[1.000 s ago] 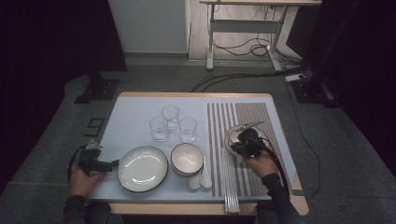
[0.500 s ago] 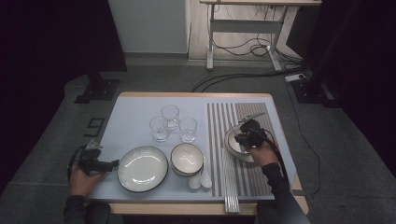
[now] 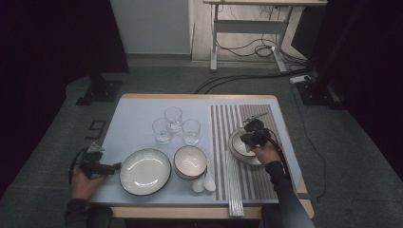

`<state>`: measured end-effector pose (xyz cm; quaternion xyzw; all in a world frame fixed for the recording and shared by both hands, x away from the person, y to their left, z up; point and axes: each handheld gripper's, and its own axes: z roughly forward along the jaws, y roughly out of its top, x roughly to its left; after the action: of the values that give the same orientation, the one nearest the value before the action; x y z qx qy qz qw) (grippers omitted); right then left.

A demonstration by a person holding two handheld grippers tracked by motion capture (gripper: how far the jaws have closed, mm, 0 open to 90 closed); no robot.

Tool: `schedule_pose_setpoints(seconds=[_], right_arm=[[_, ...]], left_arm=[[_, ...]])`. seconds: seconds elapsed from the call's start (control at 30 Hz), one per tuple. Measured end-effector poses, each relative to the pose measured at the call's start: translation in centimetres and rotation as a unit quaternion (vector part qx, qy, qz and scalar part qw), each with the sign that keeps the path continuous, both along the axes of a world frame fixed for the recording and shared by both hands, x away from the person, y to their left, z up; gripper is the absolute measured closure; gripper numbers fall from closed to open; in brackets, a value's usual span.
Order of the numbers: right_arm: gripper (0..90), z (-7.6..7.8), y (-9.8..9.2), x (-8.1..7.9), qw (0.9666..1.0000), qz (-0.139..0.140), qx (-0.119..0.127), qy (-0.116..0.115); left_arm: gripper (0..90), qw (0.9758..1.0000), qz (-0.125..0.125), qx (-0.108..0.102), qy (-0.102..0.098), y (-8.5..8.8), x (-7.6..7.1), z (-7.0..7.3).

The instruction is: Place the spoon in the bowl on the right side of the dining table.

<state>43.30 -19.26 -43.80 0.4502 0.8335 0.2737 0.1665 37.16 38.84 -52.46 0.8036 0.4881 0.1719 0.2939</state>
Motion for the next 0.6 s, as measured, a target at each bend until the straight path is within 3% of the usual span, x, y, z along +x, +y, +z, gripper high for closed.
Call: schedule_pose_setpoints(seconds=[0.6], right_arm=[[80.3,-1.7,-0.6,0.5,1.0,-0.002,0.004,0.007]], left_arm=[[0.0,1.0,0.0,0.0,0.0,0.0,0.0,0.0]])
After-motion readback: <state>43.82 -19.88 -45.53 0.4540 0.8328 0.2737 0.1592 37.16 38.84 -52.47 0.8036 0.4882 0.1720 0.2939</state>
